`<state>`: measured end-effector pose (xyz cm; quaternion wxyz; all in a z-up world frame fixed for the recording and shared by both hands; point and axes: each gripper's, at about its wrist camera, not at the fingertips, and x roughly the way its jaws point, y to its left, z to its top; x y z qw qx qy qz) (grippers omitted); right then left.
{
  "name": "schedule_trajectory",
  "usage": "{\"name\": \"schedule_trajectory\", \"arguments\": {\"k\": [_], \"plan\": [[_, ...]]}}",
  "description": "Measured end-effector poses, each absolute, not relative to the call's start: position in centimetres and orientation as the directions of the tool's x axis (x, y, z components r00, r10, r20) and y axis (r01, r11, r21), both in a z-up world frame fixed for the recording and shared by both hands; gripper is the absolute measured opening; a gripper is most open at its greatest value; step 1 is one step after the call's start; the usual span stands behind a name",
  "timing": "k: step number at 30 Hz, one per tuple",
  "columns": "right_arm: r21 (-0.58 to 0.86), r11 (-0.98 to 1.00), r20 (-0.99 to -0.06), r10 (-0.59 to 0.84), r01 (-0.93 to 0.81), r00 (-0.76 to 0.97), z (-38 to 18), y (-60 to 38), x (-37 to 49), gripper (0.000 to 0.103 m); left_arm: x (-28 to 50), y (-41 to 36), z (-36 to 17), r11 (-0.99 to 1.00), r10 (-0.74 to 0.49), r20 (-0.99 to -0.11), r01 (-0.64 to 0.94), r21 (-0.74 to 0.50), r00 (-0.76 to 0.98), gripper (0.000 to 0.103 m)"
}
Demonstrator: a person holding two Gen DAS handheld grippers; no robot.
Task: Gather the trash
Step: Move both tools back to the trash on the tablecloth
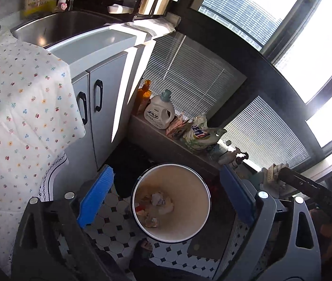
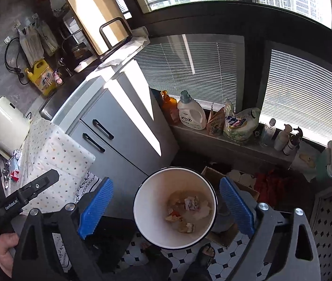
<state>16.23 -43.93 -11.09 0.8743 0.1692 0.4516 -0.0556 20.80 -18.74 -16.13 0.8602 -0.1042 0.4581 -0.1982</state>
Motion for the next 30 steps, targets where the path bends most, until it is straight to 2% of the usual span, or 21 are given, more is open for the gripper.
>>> {"name": "schedule_trajectory", "arguments": {"k": [7,18,30], "plan": [[0.239,0.959,-0.761,0.088,0.151,0.643,-9.4,-38.4,19.5,0.095,20.9,-11.6,-13.3,0.951,-0.293,-0.718,0.116,-0.286,0.631,0.097],[0.185,0.983,-0.72,0.12,0.022,0.684,-7.7,-28.6,24.5,0.095,20.2,-1.2,-10.6,0.978,-0.068,-0.658,-0.081,-0.192,0.75,0.097],[0.11,0.987,-0.661,0.159,-0.114,0.733,-6.2,-18.6,28.1,0.095,19.4,8.8,-9.2,0.946,0.117,-0.596,-0.272,-0.177,0.795,0.097]]}}
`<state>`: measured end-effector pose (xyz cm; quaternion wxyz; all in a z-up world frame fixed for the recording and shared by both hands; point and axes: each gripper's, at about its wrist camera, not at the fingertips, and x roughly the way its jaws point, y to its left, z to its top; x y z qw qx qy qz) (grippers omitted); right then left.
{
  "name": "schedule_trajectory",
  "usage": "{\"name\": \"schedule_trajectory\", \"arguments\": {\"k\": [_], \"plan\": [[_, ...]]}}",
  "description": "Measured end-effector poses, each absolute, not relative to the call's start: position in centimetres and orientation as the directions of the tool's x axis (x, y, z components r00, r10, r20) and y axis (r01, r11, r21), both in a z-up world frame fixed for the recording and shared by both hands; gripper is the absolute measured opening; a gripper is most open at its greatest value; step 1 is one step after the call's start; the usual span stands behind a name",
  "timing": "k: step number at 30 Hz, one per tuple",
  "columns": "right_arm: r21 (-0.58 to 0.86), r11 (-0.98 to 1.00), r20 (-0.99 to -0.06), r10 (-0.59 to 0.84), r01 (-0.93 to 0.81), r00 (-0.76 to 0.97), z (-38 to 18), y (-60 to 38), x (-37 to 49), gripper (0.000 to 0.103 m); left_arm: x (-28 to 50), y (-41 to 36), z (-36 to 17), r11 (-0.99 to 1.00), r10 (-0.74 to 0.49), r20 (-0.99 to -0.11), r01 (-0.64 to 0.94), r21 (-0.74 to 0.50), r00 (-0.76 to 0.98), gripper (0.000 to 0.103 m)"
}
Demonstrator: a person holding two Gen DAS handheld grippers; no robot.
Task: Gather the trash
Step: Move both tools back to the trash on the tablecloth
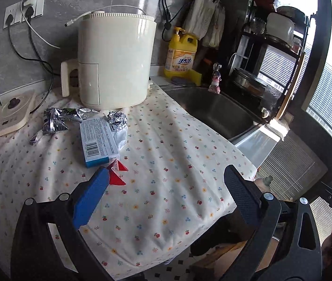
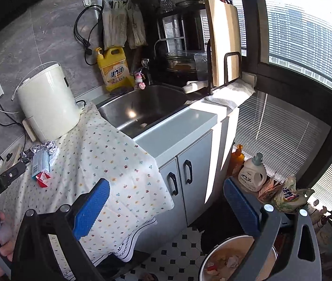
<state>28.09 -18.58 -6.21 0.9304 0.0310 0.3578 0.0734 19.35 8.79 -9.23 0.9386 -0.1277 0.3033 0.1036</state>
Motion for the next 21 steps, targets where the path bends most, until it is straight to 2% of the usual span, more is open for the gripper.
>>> {"name": "schedule_trajectory", "arguments": {"k": [3,11,16,21], "plan": [[0.118,0.98,-0.651,0.199,-0.162,0.733,-6.2,-15.9,28.8,0.095,18.8,11.3,-9.2,0.937,0.152,-0.585,-0.304,-0.171,0.797,0.097],[0.198,0.935,-0.692,0.346,-0.294,0.634,-7.2,-8.4,31.6,0.095,17.6,20.1,-10.2,0.895,0.152,-0.594,-0.365,-0.256,0.79,0.097],[0.207,0.923,-0.702,0.371,-0.325,0.607,-7.8,-4.1,32.8,0.095,17.6,25.5,-10.9,0.868,0.183,-0.601,-0.414,-0.272,0.778,0.097],[0.22,0.917,-0.713,0.384,-0.332,0.587,-8.1,-0.8,33.9,0.094,18.6,29.6,-11.6,0.866,0.173,-0.615,-0.416,-0.278,0.77,0.086]]}}
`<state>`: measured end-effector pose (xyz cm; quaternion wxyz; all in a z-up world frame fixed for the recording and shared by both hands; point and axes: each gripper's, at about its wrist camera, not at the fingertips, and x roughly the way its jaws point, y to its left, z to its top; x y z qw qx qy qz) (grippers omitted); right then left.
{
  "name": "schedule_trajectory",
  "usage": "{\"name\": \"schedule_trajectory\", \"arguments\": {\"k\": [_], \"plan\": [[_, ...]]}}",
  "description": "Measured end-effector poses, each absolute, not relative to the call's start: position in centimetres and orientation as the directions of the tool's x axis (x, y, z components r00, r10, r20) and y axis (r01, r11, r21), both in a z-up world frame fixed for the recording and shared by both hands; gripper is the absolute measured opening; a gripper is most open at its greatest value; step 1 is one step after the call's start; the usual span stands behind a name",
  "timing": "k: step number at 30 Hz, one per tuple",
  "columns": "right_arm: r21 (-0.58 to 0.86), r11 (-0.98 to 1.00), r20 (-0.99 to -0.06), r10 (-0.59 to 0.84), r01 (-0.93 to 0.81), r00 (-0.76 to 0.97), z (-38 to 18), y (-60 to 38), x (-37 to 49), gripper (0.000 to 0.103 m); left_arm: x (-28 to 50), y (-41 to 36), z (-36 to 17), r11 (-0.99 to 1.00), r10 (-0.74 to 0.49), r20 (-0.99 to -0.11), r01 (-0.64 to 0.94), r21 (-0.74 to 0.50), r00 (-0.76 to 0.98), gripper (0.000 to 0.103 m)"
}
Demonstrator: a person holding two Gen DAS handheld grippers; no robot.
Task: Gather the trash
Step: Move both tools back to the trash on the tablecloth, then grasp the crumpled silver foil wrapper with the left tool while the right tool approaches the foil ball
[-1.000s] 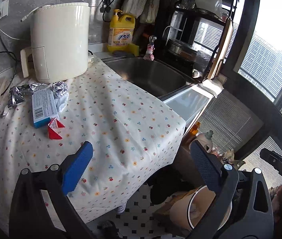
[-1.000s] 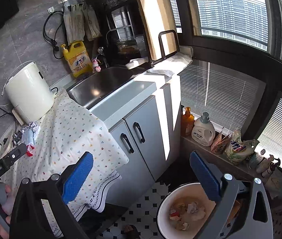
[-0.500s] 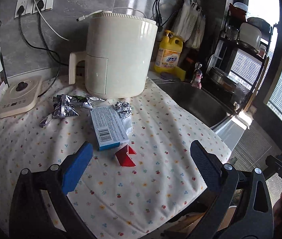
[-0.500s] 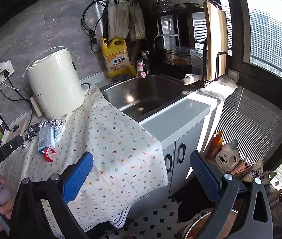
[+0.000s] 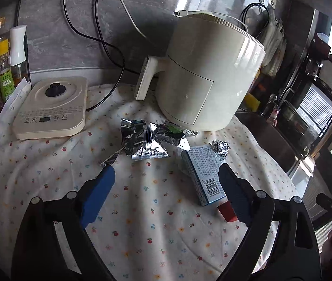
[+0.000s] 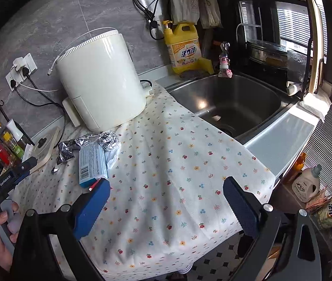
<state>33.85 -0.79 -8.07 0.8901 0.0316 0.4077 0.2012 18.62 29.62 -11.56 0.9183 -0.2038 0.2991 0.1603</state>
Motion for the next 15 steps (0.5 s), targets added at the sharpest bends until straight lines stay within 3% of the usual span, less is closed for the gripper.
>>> {"name": "schedule_trajectory", "arguments": {"k": [5,9,15], "plan": [[0.227,0.915,-0.73,0.387,-0.334,0.564,-8.5,1.7,34.8,0.088,20.7,32.3,-12.5,0.873,0.135,-0.631,-0.392,-0.289,0.764,0.076],[0.229,0.915,-0.742,0.385,-0.333,0.548,-8.3,2.8,35.2,0.082,22.9,33.7,-13.5,0.88,0.13,-0.66,-0.393,-0.266,0.74,0.075],[0.197,0.924,-0.76,0.354,-0.326,0.544,-8.3,3.0,35.8,0.082,26.0,34.8,-15.6,0.884,0.143,-0.701,-0.408,-0.227,0.699,0.075]]}}
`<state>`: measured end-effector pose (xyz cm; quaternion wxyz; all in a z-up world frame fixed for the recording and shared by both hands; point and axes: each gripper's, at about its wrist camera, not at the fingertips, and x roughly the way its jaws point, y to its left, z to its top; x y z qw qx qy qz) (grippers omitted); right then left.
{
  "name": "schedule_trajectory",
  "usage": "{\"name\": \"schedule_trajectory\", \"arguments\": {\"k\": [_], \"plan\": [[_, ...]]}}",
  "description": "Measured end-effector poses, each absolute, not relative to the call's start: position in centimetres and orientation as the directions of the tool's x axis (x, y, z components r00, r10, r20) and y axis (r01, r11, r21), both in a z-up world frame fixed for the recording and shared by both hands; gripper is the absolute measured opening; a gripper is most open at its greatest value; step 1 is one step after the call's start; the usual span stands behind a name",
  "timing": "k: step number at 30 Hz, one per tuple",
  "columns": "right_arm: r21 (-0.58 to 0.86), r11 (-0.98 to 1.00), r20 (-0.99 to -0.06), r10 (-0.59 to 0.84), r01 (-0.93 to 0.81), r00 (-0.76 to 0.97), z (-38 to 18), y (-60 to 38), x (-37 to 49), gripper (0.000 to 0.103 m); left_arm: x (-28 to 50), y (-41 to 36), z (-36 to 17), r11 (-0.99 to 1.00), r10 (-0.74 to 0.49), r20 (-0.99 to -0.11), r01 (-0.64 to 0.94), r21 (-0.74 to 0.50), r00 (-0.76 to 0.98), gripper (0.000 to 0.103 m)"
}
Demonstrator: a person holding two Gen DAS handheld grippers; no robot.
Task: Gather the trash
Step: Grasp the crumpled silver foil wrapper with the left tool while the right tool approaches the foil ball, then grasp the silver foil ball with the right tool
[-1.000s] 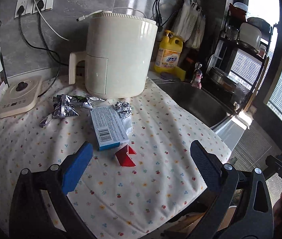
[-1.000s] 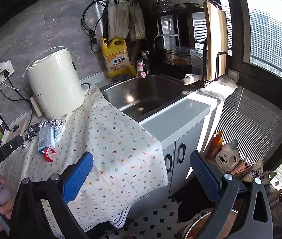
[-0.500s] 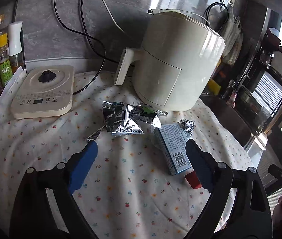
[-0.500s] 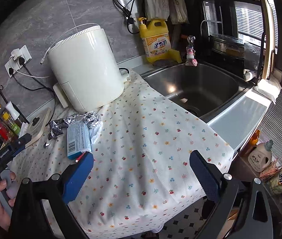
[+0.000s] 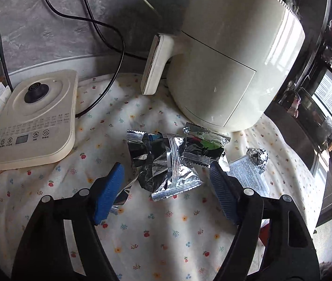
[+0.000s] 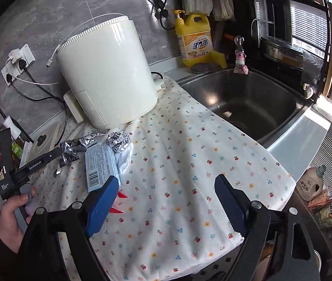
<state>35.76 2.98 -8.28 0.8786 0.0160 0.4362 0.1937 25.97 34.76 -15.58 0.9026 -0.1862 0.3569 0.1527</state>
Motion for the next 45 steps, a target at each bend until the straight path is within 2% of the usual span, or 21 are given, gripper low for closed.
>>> {"name": "schedule_trajectory", "arguments": {"k": [9,11,12,13,14,16,21,32,34,35,45], "plan": [[0.203,0.913,-0.783,0.368,-0.355,0.501,-9.1,4.3,38.8,0.082,28.1,35.7,-18.9,0.842,0.162,-0.767,-0.492,-0.22,0.62,0.074],[0.206,0.898,-0.784,0.389,-0.388,0.484,-9.4,5.4,39.8,0.082,27.9,35.9,-19.0,0.834,0.136,-0.759,-0.487,-0.259,0.637,0.05],[0.211,0.888,-0.784,0.403,-0.408,0.472,-9.6,6.0,40.4,0.082,27.8,35.8,-18.8,0.832,0.128,-0.757,-0.484,-0.269,0.641,0.045],[0.212,0.88,-0.787,0.412,-0.426,0.459,-9.8,6.7,41.0,0.082,27.6,35.8,-18.6,0.829,0.127,-0.757,-0.488,-0.274,0.641,0.036],[0.211,0.872,-0.795,0.416,-0.441,0.443,-10.0,7.6,41.6,0.08,27.3,35.7,-18.2,0.823,0.129,-0.758,-0.495,-0.278,0.64,0.029],[0.23,0.847,-0.799,0.445,-0.479,0.404,-10.3,9.2,42.8,0.078,26.3,35.6,-17.4,0.81,0.141,-0.746,-0.509,-0.291,0.651,0.026],[0.251,0.78,-0.805,0.496,-0.573,0.324,-11.6,13.4,44.8,0.07,23.7,35.5,-16.5,0.77,0.165,-0.726,-0.547,-0.327,0.667,0.024],[0.249,0.752,-0.834,0.487,-0.611,0.259,-15.4,19.3,47.8,0.069,15.9,36.8,-15.1,0.672,0.271,-0.717,-0.659,-0.336,0.642,0.024],[0.259,0.75,-0.845,0.481,-0.608,0.233,-16.2,19.9,48.1,0.059,14.8,37.1,-15.1,0.664,0.276,-0.721,-0.668,-0.336,0.636,0.024],[0.26,0.756,-0.854,0.47,-0.601,0.222,-16.6,20.0,48.1,0.046,14.5,37.1,-15.2,0.661,0.276,-0.721,-0.67,-0.337,0.635,0.024],[0.253,0.813,-0.823,0.466,-0.525,0.325,-13.8,15.9,44.7,0.044,14.6,36.8,-14.9,0.725,0.201,-0.69,-0.579,-0.372,0.695,0.024]]}}
